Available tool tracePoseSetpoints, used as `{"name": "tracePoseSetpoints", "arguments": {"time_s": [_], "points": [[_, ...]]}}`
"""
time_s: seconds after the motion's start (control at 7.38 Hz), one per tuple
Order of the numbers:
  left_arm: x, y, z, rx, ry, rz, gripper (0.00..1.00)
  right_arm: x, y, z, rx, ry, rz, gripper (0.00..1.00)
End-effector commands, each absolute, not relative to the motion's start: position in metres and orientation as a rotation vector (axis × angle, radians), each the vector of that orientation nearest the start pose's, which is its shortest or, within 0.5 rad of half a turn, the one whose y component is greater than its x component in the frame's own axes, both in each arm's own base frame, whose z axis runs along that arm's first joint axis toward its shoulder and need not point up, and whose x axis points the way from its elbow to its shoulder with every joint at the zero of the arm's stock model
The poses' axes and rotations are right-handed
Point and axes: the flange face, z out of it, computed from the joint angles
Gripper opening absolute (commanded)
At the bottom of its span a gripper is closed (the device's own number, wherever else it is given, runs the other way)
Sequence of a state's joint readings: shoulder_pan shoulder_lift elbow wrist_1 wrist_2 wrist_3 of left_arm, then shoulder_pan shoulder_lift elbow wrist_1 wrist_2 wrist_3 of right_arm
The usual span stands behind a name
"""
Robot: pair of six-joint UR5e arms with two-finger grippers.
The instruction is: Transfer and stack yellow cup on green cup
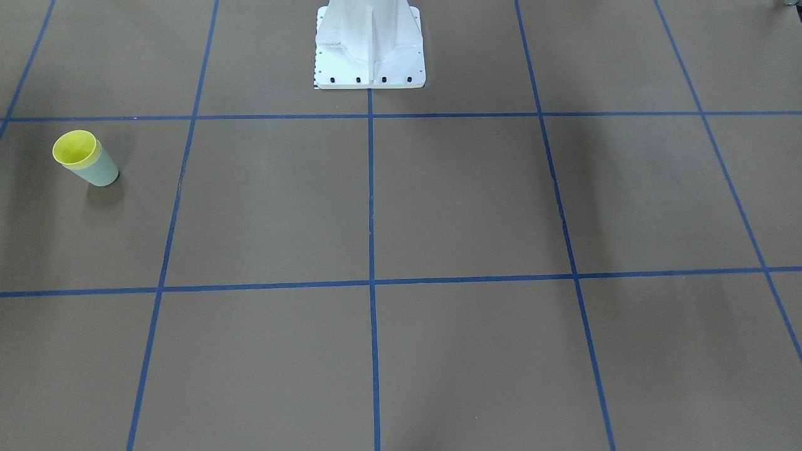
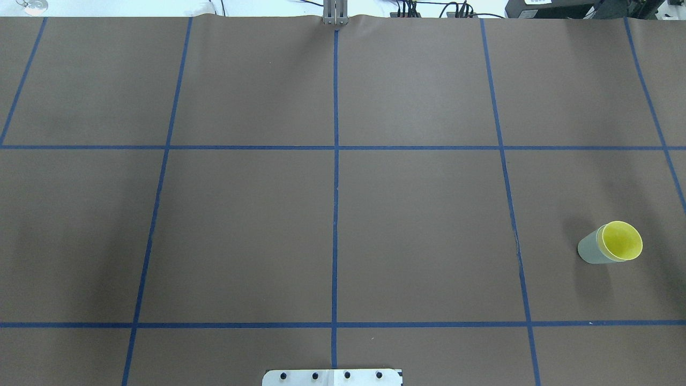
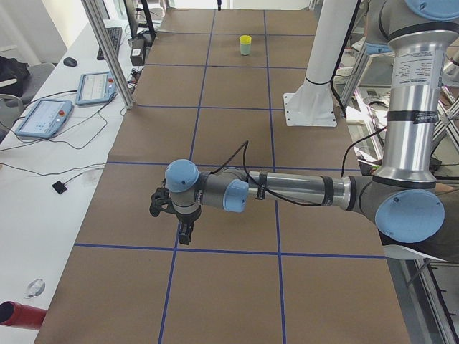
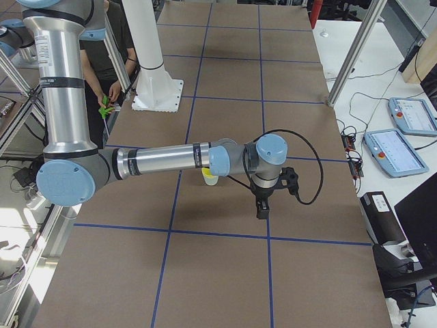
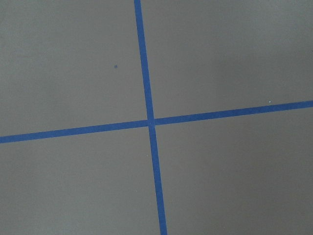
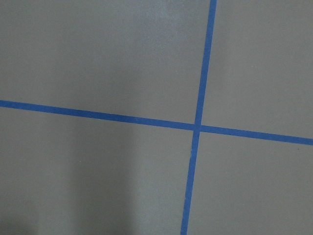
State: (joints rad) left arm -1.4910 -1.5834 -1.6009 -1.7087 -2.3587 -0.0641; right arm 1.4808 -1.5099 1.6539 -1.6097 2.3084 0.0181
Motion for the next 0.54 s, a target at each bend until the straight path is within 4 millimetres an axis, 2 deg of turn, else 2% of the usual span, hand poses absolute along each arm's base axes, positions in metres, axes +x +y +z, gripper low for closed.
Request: {"name": "tracePoseSetpoints", "arguments": {"time_s": [0.0, 0.41], "points": [[-0.0221, -0.5111, 0.6253, 0.111, 0.795, 0.085, 1.0, 0.0178, -0.5256, 0.5898, 0.066, -0.745, -0.113, 1.0], [-0.022, -0.511, 0.6247, 0.111, 0.796, 0.085, 1.0, 0.0181, -0.523, 0.5953, 0.054, -0.745, -0.103, 1.0]]}}
